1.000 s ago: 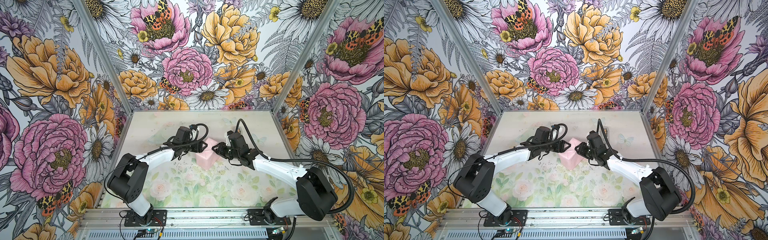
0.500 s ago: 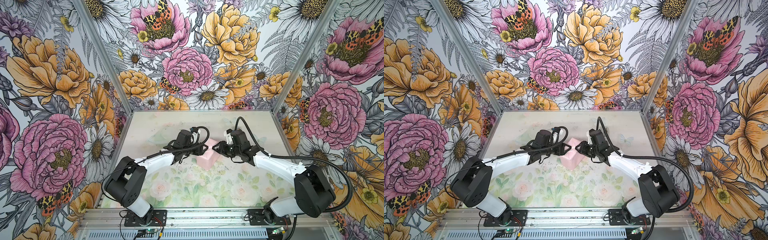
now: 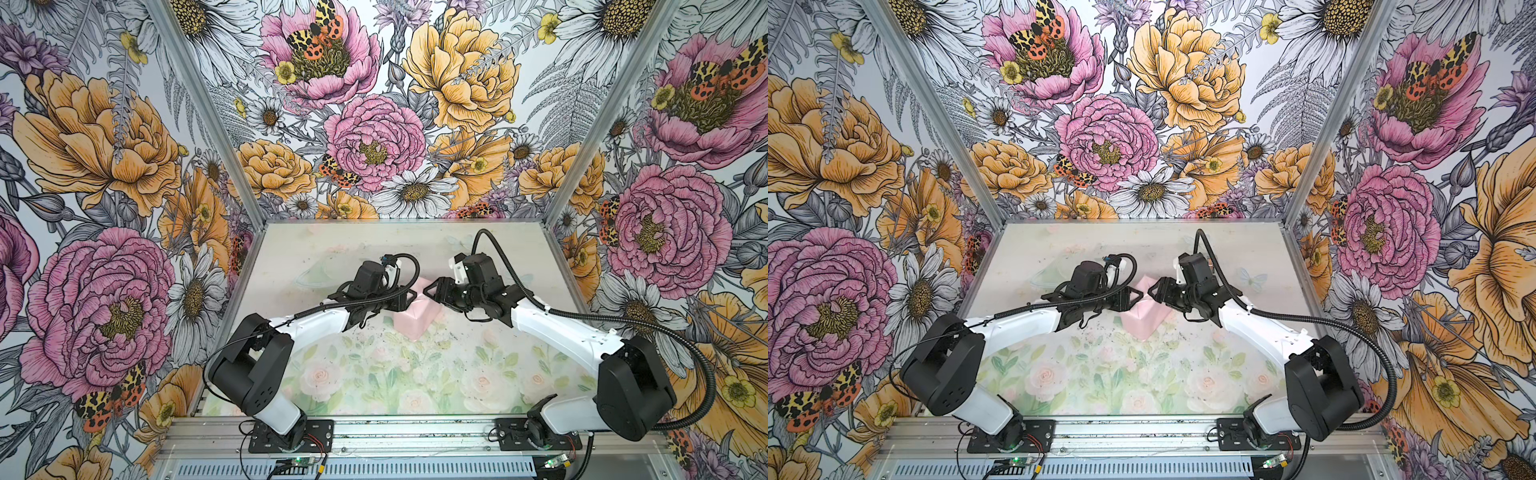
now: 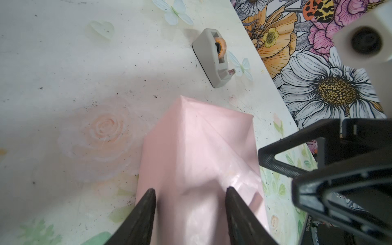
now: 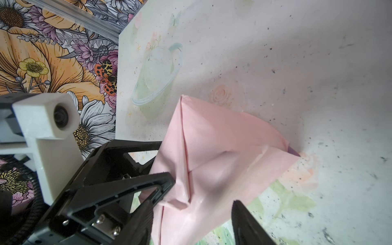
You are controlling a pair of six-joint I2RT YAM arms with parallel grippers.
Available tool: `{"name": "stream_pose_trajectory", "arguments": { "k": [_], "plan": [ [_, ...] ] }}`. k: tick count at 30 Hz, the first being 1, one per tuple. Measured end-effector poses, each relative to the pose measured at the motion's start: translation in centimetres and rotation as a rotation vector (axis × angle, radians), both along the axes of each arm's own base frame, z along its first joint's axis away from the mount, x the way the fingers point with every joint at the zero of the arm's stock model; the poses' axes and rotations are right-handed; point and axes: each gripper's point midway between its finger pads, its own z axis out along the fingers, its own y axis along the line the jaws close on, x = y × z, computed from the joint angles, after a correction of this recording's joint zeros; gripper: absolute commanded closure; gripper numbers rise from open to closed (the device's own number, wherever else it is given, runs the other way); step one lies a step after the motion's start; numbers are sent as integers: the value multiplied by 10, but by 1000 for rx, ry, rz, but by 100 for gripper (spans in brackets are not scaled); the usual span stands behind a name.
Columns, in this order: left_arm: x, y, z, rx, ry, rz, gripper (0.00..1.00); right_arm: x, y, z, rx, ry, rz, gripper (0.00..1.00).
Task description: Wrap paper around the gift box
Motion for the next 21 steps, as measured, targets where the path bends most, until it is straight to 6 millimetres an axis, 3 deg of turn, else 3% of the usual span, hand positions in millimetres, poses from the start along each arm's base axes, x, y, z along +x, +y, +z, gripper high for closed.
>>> {"name": "stream_pose_trajectory", "arguments": {
  "k": [7,13,21],
  "plan": [
    [1,3,1,8,31,19,41,1,0,-21,-40,35,11,64],
    [9,14,12,5,112,61,33,3,2,-19,-36,16,15,67],
    [19,15,39,-84,198,32,32,3,2,-19,-30,6,15,68]
  ]
}}
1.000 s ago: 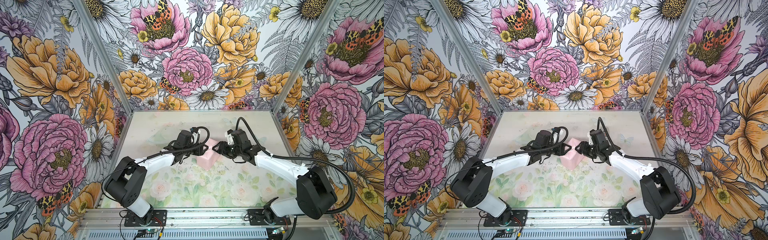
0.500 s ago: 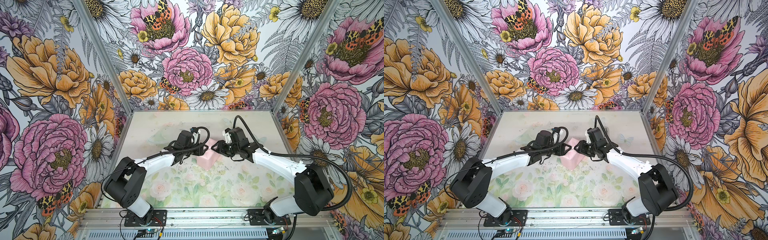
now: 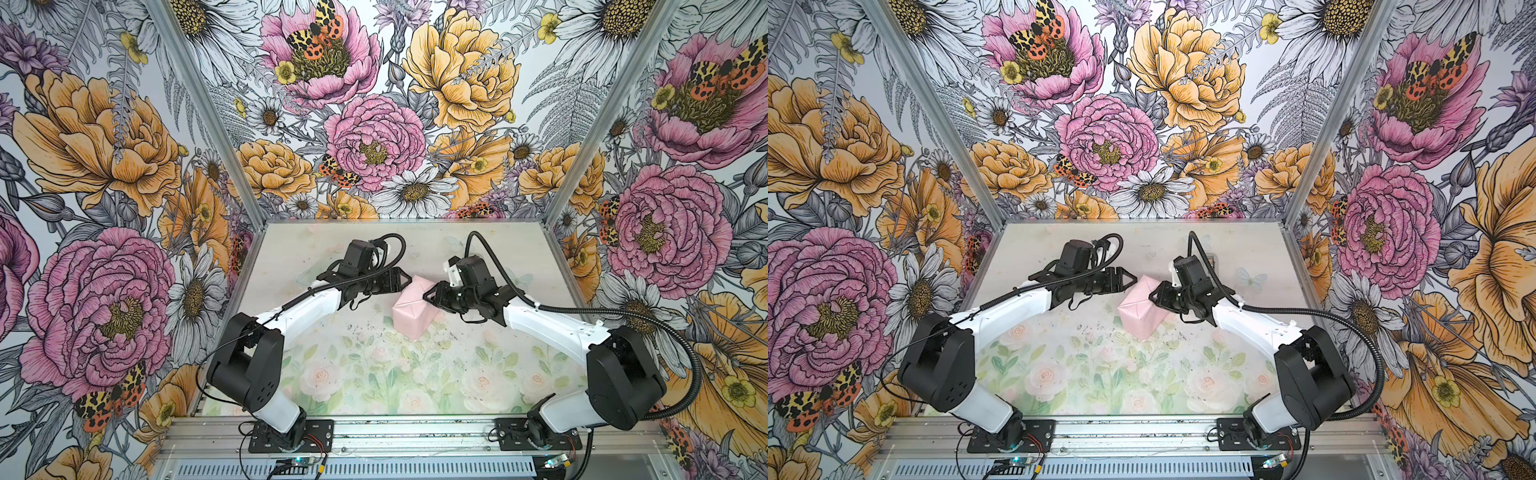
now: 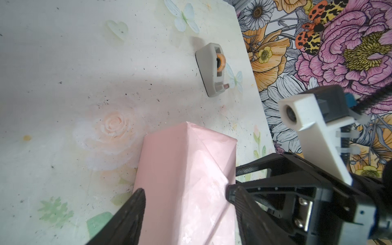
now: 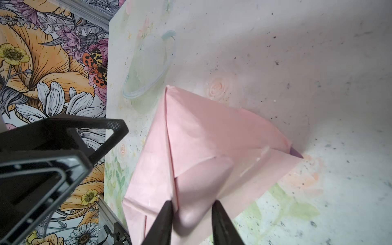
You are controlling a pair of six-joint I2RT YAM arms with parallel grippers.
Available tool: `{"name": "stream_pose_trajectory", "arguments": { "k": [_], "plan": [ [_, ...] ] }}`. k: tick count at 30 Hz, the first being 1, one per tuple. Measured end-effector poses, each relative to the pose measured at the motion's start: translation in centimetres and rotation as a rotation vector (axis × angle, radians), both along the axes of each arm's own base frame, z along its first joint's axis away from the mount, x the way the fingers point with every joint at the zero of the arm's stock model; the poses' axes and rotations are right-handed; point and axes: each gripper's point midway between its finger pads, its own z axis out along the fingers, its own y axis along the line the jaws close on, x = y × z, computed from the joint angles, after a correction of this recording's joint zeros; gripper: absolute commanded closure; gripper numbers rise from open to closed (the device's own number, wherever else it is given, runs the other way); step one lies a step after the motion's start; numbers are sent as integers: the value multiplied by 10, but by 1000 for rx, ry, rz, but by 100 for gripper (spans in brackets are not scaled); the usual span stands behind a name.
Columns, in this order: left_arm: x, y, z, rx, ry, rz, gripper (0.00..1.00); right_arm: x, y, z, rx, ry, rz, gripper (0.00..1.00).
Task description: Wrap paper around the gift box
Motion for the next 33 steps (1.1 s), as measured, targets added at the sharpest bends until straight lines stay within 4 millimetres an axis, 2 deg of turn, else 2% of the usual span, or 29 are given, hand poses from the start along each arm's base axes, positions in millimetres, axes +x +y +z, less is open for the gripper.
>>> {"name": "stream_pose_trajectory", "arguments": {
  "k": [3,9,16,22,24,27,30,33],
  "plan": [
    [-3,-7,-10,-9,52,-37,33,0,0,0,1,-1,0,68],
    [-13,-12,-47,7,180,-82,37,-1,-1,0,-1,-5,-3,69],
    [-15,-16,-46,4,167,-114,43,-1,-2,0,-2,-7,-6,69],
    [-16,-17,-46,10,152,-127,43,-4,-8,1,-19,-25,1,57],
    [-16,-17,-47,10,148,-129,43,-6,-16,4,-24,-31,-1,56],
    [-16,-17,-47,10,144,-131,43,-2,-38,22,-13,-81,-19,56],
    [-16,-17,-47,11,143,-132,43,12,-73,47,3,-172,-63,59],
    [-16,-17,-47,12,140,-134,43,27,-108,52,-7,-224,-89,61]
  ]
}}
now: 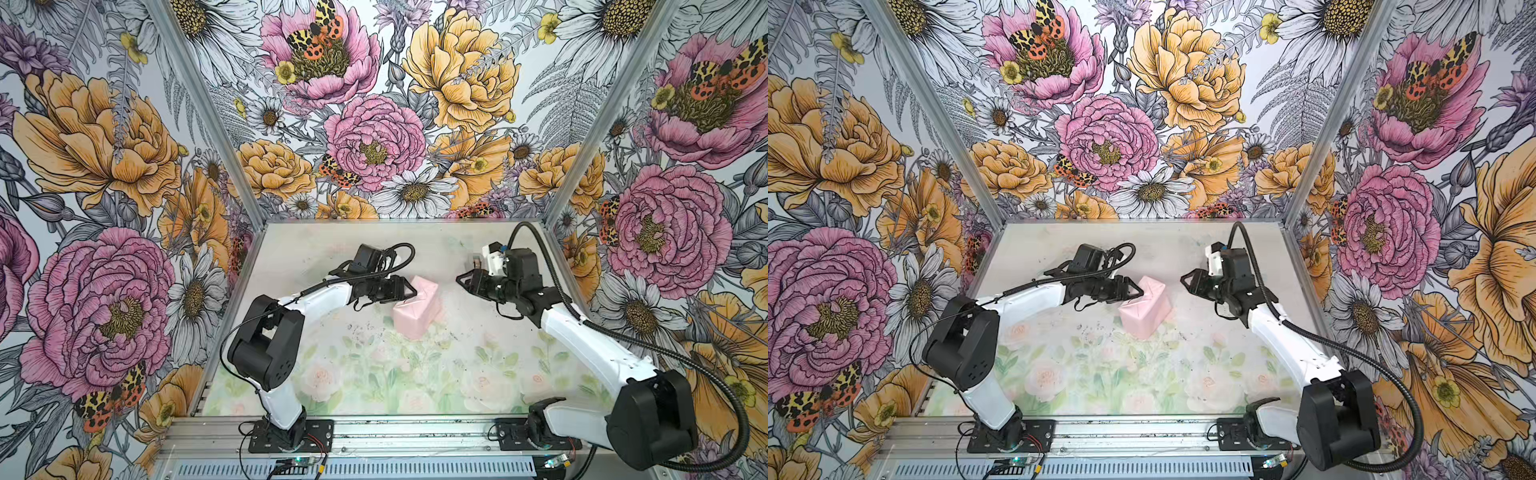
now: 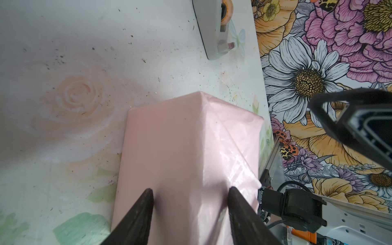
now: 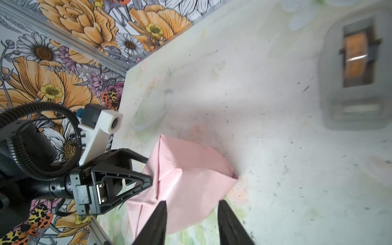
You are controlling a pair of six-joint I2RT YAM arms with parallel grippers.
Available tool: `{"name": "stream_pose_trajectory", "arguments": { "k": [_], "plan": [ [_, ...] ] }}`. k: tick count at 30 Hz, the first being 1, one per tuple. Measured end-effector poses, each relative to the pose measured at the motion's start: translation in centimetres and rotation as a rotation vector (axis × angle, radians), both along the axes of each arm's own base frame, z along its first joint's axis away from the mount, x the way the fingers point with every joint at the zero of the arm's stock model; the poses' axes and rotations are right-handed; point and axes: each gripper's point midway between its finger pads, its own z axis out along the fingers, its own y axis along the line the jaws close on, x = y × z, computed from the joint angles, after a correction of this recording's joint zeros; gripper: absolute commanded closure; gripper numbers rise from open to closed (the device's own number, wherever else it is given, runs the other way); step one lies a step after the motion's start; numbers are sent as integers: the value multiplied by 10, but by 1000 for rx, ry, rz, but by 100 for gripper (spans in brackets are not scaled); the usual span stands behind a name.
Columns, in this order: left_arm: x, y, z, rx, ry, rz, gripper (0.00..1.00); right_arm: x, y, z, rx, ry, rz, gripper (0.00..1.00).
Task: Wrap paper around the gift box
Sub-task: 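Release the flap and move the right gripper to the grey tape dispenser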
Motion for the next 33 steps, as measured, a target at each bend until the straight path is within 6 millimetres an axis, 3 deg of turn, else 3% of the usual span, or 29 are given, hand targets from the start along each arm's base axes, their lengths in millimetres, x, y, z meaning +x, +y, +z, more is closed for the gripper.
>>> {"name": "stream_pose_trajectory", "arguments": {
  "k": [5,12,22,33],
  "plan": [
    [-1,-1,0,1,-5,-2,43,23,-52,-24,-42,20,-19,63],
    [0,-1,0,1,-8,-1,43,63,-96,-56,-86,27,16,67],
    [-1,-3,1,0,-11,-4,43,108,-95,-110,-57,52,167,68],
    [-1,-3,1,3,-14,-2,43,115,-90,-125,-2,63,237,69]
  ]
}}
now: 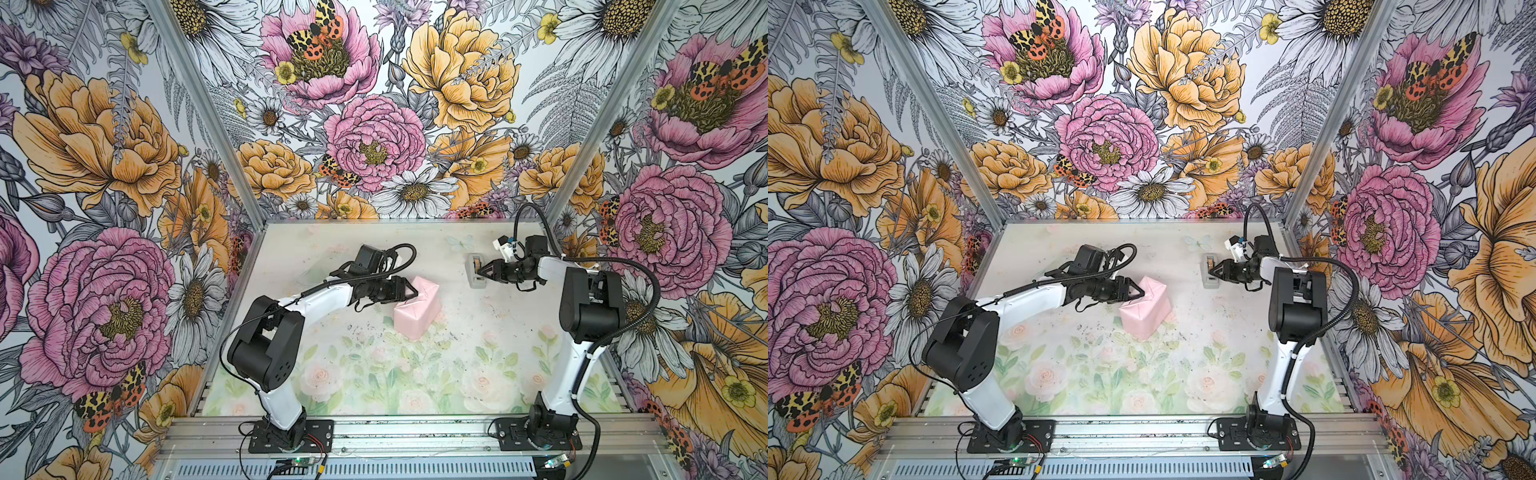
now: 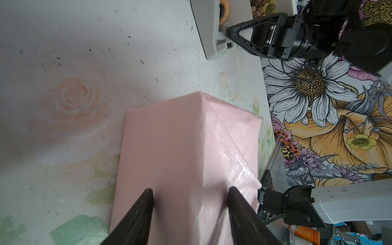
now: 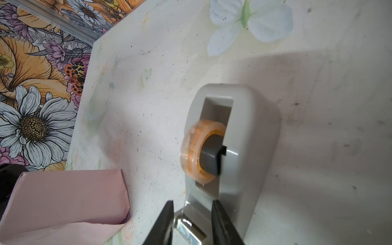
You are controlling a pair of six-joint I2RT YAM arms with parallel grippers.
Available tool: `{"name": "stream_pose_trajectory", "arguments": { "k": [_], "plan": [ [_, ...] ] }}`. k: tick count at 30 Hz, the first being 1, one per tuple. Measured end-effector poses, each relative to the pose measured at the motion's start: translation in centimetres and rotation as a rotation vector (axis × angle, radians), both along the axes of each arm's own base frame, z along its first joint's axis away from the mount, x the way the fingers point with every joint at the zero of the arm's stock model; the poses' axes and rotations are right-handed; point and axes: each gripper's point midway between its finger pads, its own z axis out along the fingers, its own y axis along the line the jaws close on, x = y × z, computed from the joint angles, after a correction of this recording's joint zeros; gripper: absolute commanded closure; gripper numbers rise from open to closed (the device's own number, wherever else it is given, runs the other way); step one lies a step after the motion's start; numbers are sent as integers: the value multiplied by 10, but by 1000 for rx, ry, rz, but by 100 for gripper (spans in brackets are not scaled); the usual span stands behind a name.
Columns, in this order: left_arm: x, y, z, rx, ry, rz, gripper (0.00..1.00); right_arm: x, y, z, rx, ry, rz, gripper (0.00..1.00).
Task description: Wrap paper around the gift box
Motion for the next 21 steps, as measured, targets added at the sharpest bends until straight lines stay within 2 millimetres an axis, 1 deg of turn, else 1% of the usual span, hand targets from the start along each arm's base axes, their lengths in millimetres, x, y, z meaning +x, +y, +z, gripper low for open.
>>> {"name": "stream_pose_trajectory", "arguments": {
  "k": [3,6,10,21],
  "plan": [
    [0,0,0,0,0,0,43,-1,2,-4,11,17,18,69],
    [0,0,0,0,0,0,43,-1,4,-3,23,26,38,70],
    [0,0,0,0,0,0,43,0,5,-4,43,43,60,74],
    [0,0,1,1,-2,2,43,3,8,-4,107,84,105,77]
  ]
}}
